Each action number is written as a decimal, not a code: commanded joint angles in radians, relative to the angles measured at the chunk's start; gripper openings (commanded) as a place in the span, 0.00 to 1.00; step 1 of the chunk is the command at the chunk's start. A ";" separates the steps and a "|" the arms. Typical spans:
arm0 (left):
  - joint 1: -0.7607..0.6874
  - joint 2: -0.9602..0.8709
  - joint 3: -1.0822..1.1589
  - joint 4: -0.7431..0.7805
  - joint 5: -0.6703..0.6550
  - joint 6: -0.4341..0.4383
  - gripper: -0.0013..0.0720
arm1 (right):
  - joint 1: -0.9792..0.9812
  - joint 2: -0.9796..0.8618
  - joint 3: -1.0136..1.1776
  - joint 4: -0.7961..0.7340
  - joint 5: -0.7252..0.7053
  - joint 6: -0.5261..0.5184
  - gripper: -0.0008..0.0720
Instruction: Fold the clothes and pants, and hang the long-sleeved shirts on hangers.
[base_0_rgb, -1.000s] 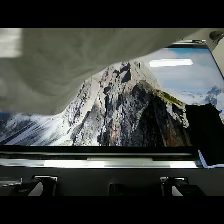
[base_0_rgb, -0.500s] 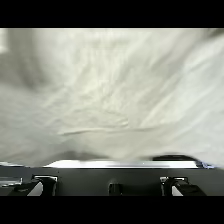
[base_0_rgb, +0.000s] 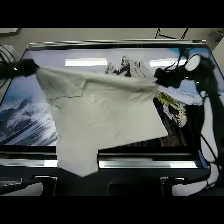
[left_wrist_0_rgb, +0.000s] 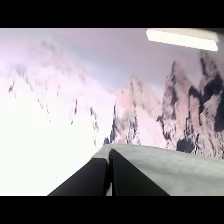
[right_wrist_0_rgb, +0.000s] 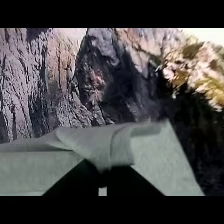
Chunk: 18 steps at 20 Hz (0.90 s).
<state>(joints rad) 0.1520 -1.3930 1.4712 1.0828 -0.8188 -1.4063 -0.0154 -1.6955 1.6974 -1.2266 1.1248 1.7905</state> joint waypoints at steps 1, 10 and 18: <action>-0.008 -0.174 -0.037 -0.109 -0.100 -0.001 0.05 | 0.000 -0.173 -0.019 0.257 -0.059 0.076 0.08; 0.210 -0.167 -0.115 0.087 -0.809 -0.060 0.78 | -0.297 -0.095 0.060 0.022 0.472 -0.121 0.79; 0.351 0.059 -0.781 -0.057 -0.550 0.205 0.67 | -0.378 -0.038 -0.154 -0.052 0.595 -0.192 0.78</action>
<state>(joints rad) 0.4706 -1.3796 0.8646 1.0946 -1.4322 -1.3231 -0.3763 -1.7466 1.5925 -1.2587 1.6669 1.6272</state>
